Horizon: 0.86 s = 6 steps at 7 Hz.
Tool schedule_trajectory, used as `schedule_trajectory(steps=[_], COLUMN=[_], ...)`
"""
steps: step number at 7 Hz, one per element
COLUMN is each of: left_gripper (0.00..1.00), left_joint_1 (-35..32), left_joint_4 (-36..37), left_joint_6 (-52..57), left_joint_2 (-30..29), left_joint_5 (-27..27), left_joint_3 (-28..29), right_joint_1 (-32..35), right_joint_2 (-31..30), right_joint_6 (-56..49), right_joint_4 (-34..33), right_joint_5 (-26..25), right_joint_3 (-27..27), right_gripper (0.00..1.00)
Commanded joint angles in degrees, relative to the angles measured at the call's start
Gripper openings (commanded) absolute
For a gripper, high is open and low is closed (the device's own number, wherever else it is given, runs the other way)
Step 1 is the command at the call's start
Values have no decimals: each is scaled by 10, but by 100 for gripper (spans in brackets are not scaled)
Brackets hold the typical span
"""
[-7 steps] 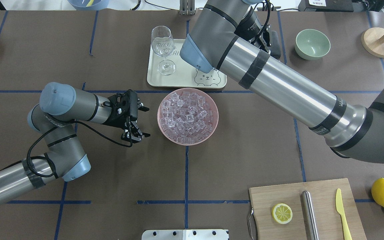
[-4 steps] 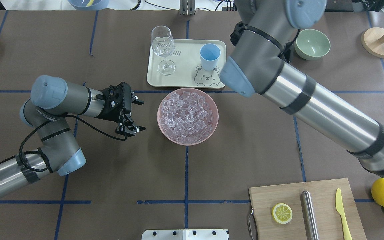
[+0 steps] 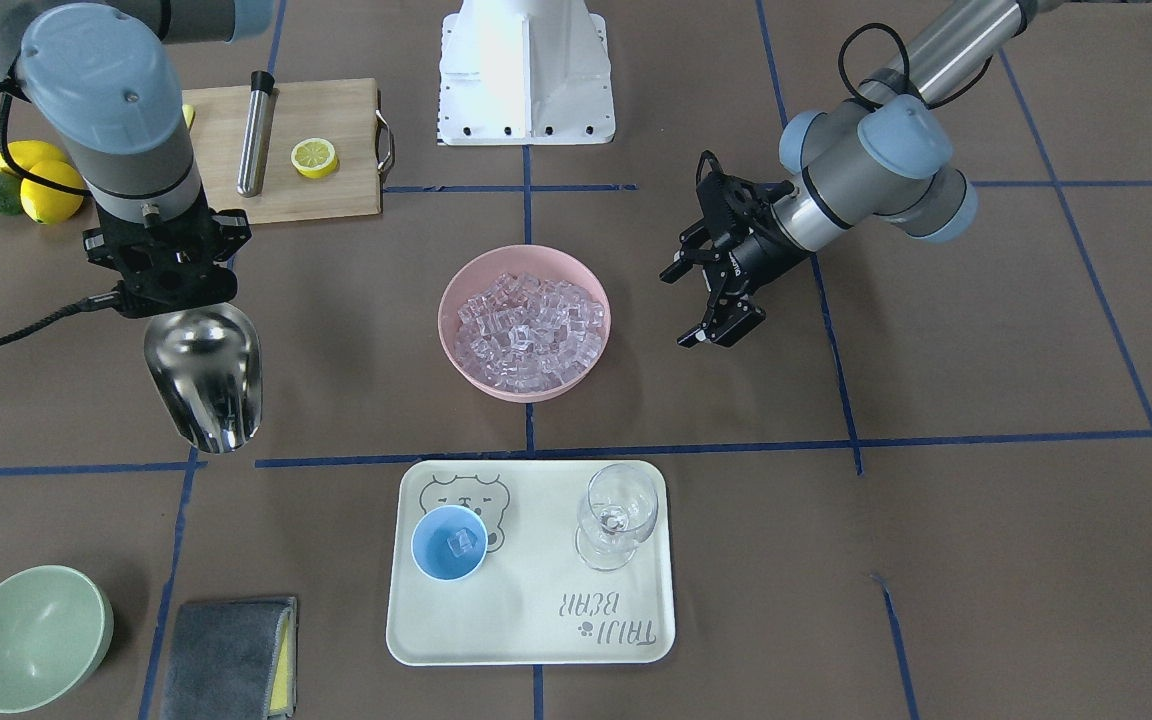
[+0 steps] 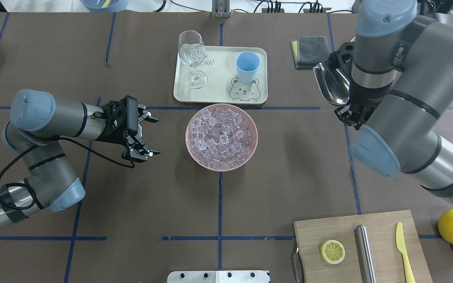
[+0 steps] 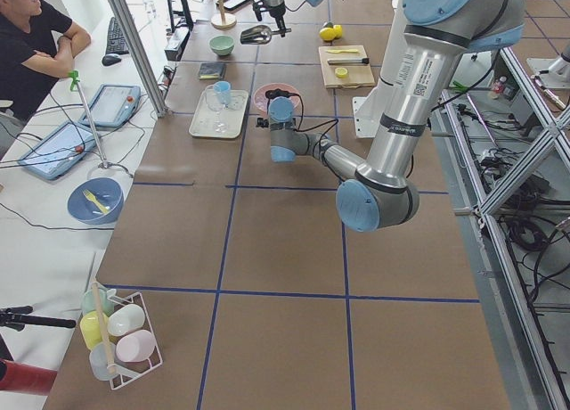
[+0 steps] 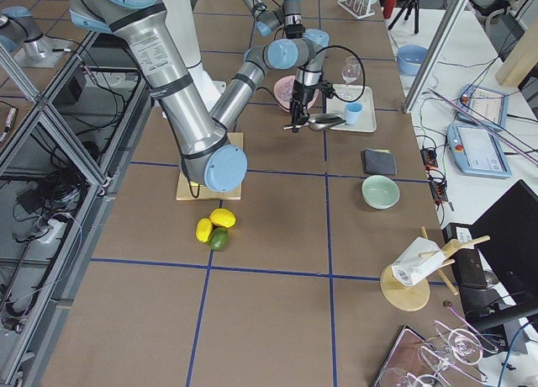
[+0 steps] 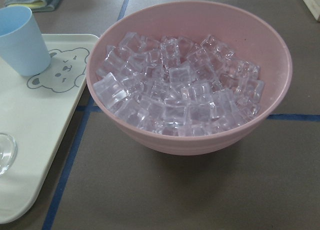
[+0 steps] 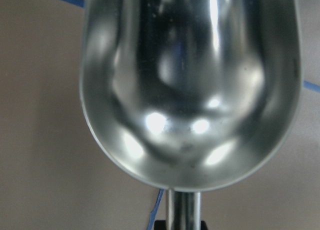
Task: Put ice in cup with scoop
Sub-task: 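Carry the empty scoop back toward its table spot while the left arm draws back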
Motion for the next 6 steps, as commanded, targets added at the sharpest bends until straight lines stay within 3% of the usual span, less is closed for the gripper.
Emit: schedule_trajectory(steps=[1,3,6], left_gripper=[100,100,100], left_joint_1=[-13,-66,-68], left_joint_4=[5,4,6], left_joint_6=[0,0,0], left_joint_2=[2,26,30], left_joint_5=[-7,-127,-124], left_joint_3=[-16,-16,-11], right_joint_1=[-1,-2,-21], right_joint_2=[-117,-185,-188], right_joint_6=[103,105,106], right_joint_4=[134,192,193], right_joint_5=[31,89,128], right_joint_3=[28,22,-10], right_gripper=[0,0,0])
